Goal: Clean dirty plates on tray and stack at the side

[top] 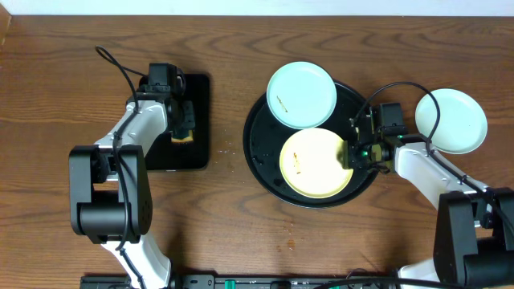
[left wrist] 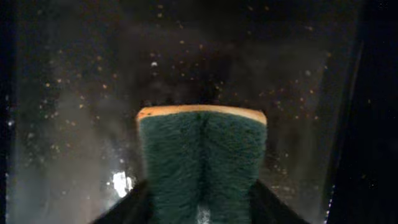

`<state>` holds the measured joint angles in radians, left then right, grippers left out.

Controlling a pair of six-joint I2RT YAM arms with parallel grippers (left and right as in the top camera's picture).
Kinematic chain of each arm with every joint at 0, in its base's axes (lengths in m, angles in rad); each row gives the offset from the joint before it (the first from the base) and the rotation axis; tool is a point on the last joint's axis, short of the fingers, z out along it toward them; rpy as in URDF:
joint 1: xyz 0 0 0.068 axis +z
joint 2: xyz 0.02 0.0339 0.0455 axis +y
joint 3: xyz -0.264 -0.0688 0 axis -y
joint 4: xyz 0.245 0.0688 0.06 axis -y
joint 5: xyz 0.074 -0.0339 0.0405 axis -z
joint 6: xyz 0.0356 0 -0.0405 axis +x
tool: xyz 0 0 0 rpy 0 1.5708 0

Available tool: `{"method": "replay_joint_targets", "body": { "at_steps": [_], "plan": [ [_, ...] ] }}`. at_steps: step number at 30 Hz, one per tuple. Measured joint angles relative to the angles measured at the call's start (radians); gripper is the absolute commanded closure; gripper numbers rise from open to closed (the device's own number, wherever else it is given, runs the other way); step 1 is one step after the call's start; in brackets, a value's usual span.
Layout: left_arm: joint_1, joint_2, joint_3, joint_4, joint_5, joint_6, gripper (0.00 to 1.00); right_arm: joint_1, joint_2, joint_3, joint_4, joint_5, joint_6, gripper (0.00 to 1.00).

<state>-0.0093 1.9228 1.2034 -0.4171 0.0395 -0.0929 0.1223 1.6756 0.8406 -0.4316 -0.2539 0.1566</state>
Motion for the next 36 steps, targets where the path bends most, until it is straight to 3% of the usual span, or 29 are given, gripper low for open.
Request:
{"method": "replay_joint_targets", "body": {
  "at_steps": [2, 6, 11, 19, 28, 30, 32, 35, 36],
  "plan": [
    [0.0, 0.0, 0.0, 0.0, 0.0, 0.002, 0.92, 0.008, -0.002, 0.0, 0.014, 0.001, -0.006, 0.37],
    [0.0, 0.0, 0.0, -0.001, 0.0, 0.014, 0.92, 0.013, -0.003, 0.0, 0.017, 0.01, -0.008, 0.37],
    [0.0, -0.026, -0.005, -0.013, 0.0, 0.02, 0.92, 0.013, -0.003, 0.0, 0.017, 0.003, -0.006, 0.3],
    [0.0, -0.202, -0.016, -0.059, 0.0, 0.019, 0.92, 0.014, -0.004, 0.0, 0.018, -0.003, -0.007, 0.29],
    [0.0, -0.205, -0.016, -0.076, 0.0, 0.019, 0.92, 0.014, -0.004, 0.0, 0.026, -0.003, -0.009, 0.29],
    [0.0, -0.205, -0.016, -0.077, 0.0, 0.019, 0.92, 0.014, -0.004, -0.002, 0.033, 0.005, -0.016, 0.32],
    [0.0, -0.205, -0.016, -0.077, 0.008, 0.019, 0.92, 0.014, -0.004, -0.003, 0.038, 0.019, -0.026, 0.42],
    [0.0, -0.205, -0.016, -0.077, 0.023, 0.019, 0.92, 0.014, -0.002, -0.007, 0.041, 0.049, -0.038, 0.66],
    [0.0, -0.205, -0.016, -0.079, 0.027, 0.019, 0.92, 0.013, -0.001, -0.008, 0.04, 0.062, -0.038, 0.69]
  ]
}}
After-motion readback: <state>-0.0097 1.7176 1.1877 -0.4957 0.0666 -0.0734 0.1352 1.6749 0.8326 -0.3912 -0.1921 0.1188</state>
